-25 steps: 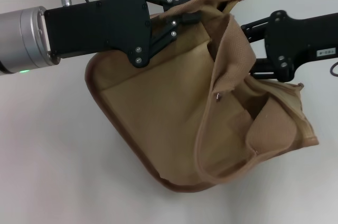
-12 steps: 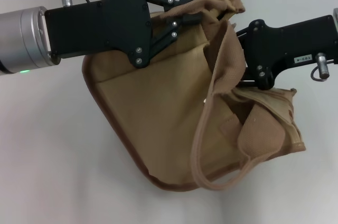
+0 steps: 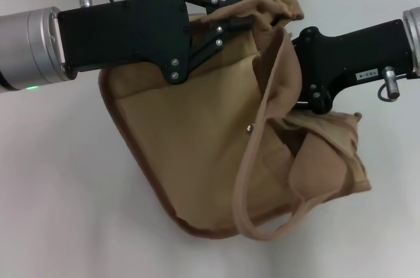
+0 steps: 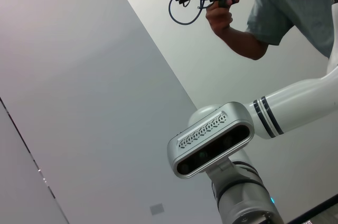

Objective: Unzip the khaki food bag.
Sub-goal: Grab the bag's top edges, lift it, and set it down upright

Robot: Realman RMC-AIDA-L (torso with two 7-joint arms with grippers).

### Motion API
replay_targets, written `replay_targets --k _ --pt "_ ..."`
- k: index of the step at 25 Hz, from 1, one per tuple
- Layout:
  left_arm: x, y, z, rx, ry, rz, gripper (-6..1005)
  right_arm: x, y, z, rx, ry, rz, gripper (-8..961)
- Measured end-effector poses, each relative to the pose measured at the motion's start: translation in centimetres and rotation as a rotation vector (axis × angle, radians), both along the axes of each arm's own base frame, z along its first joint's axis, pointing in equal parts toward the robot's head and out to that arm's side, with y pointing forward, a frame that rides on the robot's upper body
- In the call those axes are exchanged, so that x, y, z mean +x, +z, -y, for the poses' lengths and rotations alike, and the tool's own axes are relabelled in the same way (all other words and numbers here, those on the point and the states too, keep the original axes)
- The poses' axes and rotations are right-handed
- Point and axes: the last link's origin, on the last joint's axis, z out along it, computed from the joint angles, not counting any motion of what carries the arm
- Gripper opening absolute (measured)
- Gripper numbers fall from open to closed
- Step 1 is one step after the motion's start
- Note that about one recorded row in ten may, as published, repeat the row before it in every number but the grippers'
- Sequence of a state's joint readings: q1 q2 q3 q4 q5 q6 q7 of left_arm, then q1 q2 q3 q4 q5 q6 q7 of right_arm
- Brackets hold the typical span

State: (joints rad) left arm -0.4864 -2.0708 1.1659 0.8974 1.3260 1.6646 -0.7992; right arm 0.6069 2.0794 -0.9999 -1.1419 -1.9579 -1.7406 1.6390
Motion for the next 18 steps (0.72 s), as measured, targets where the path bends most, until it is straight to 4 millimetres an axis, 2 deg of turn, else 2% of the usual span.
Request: replay_targets --k 1,9,13,18 --pt "0.0 0.0 0.0 0.0 0.0 0.0 93 -0.1 -0.1 0.0 0.0 0.001 0.001 231" --pt "0.0 0.0 0.0 0.002 0.002 -0.001 93 -0.3 -0.5 -0.2 0.006 0.004 0.005 333" --pt "0.0 0.0 -0.1 0.003 0.004 -0.001 93 -0.5 -1.0 -0.3 0.008 0.015 0.019 209" --pt "0.0 0.0 -0.1 0.003 0.004 -0.001 93 -0.4 -1.1 -0.3 0.018 0.016 0.018 131"
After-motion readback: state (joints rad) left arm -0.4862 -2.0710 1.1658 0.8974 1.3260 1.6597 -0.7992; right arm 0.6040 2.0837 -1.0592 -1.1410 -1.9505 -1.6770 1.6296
